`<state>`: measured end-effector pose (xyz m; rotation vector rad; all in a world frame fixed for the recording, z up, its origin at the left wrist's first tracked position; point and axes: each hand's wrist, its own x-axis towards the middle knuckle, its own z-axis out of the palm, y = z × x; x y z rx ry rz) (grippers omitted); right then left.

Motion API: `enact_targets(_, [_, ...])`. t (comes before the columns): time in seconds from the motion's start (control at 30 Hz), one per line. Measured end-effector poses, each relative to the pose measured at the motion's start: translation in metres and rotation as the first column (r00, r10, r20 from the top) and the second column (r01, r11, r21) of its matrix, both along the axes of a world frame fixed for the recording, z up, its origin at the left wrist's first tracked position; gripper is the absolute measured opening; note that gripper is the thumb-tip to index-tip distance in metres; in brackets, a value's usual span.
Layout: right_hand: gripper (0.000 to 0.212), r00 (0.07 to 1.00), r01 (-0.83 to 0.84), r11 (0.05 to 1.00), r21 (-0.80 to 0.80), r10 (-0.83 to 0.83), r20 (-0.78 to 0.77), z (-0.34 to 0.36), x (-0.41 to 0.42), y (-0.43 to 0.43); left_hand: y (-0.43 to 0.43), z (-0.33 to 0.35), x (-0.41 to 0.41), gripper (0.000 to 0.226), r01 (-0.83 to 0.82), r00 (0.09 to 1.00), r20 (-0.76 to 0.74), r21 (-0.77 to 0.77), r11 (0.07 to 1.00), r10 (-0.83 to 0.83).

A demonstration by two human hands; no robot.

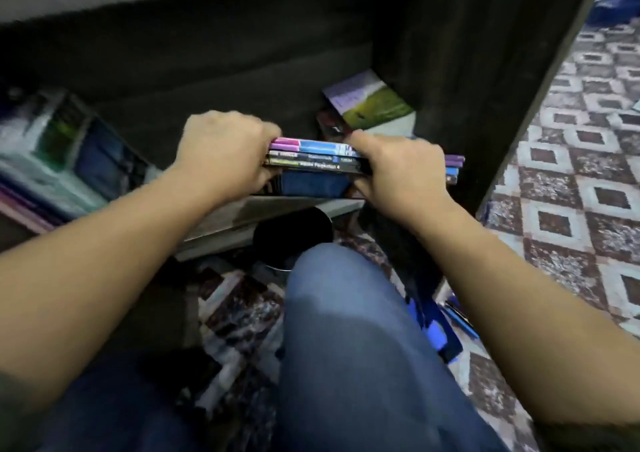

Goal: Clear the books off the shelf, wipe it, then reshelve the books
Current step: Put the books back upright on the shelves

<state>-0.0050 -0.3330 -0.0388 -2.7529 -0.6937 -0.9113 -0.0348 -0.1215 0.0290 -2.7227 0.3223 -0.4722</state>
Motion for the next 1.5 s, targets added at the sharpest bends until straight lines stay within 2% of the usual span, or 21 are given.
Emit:
enact_targets(0.13, [0.030,0.992,-0.081,0.996,0.025,0.078,0.094,0.022,0.036,0.069,0.057,0.009,0.001,0.030,-0.125,0.981,0.142,-0.079,0.989,0.135])
enact_targets(0.27, [0.028,0.969,-0.160,0.987,0.009,0.156,0.192,0.016,0.070,0.124,0.099,-0.011,0.006,0.031,-0.221,0.946,0.209,-0.146,0.964,0.248])
enact_targets(0.4, [0.027,0.949,-0.225,0.974,-0.023,0.224,0.223,-0.021,0.091,0.155,0.125,-0.060,0.012,0.038,-0.300,0.927,0.174,-0.193,0.934,0.334])
enact_targets(0.47, [0.029,0.950,-0.233,0.969,-0.077,0.244,0.197,-0.051,0.096,0.159,0.130,-0.092,0.015,0.041,-0.307,0.938,0.102,-0.195,0.932,0.330])
enact_targets(0.5, [0.028,0.959,-0.239,0.962,-0.129,0.255,0.123,-0.066,0.098,0.158,0.130,-0.108,0.017,0.039,-0.307,0.946,0.039,-0.203,0.930,0.321])
enact_targets(0.53, [0.028,0.969,-0.247,0.950,-0.191,0.247,-0.023,-0.078,0.099,0.155,0.129,-0.125,0.020,0.038,-0.320,0.947,-0.044,-0.215,0.923,0.318])
enact_targets(0.6, [0.030,0.916,-0.283,0.910,-0.303,0.163,-0.366,-0.095,0.099,0.151,0.123,-0.156,0.023,0.040,-0.382,0.915,-0.216,-0.201,0.902,0.340])
enact_targets(0.63, [0.031,0.885,-0.300,0.898,-0.323,0.135,-0.446,-0.102,0.100,0.149,0.121,-0.172,0.025,0.042,-0.388,0.907,-0.259,-0.200,0.900,0.333])
enact_targets(0.7, [0.038,0.856,-0.296,0.905,-0.305,0.110,-0.504,-0.112,0.105,0.148,0.122,-0.194,0.030,0.050,-0.384,0.906,-0.283,-0.231,0.894,0.316])
enact_targets(0.8, [0.068,0.817,-0.276,0.917,-0.288,0.067,-0.572,-0.126,0.120,0.147,0.131,-0.211,0.047,0.067,-0.338,0.925,-0.268,-0.252,0.907,0.270])
enact_targets(0.87, [0.079,0.803,-0.266,0.928,-0.260,0.064,-0.593,-0.132,0.128,0.146,0.140,-0.218,0.058,0.072,-0.309,0.939,-0.238,-0.273,0.911,0.247])
enact_targets(1.03, [0.084,0.818,-0.246,0.938,-0.245,0.065,-0.572,-0.146,0.137,0.147,0.145,-0.237,0.065,0.076,-0.231,0.972,-0.111,-0.292,0.928,0.208])
enact_targets(1.13, [0.086,0.794,-0.259,0.935,-0.242,0.064,-0.604,-0.143,0.138,0.147,0.138,-0.230,0.063,0.076,-0.305,0.946,-0.188,-0.253,0.918,0.263])
enact_targets(1.2, [0.091,0.728,-0.285,0.935,-0.212,0.067,-0.683,-0.133,0.137,0.146,0.121,-0.219,0.065,0.067,-0.424,0.885,-0.275,-0.140,0.895,0.376])
enact_targets(1.27, [0.085,0.640,-0.318,0.934,-0.161,0.086,-0.764,-0.117,0.134,0.135,0.092,-0.203,0.070,0.050,-0.549,0.786,-0.313,0.045,0.834,0.534])
enact_targets(1.33, [0.069,0.614,-0.288,0.953,-0.090,0.112,-0.781,-0.103,0.125,0.107,0.055,-0.184,0.077,0.048,-0.593,0.727,-0.319,0.155,0.790,0.609])
enact_targets(1.37, [0.059,0.626,-0.255,0.966,-0.053,0.123,-0.770,-0.099,0.118,0.087,0.034,-0.174,0.080,0.051,-0.557,0.750,-0.329,0.153,0.816,0.574])
enact_targets(1.43, [0.041,0.641,-0.172,0.985,0.017,0.125,-0.758,-0.100,0.097,0.033,-0.015,-0.157,0.083,0.051,-0.365,0.872,-0.313,0.093,0.926,0.375])
enact_targets(1.5, [0.026,0.577,-0.075,0.997,0.029,0.067,-0.814,-0.115,0.070,-0.023,-0.074,-0.141,0.080,0.046,-0.162,0.940,-0.299,0.037,0.986,0.165])
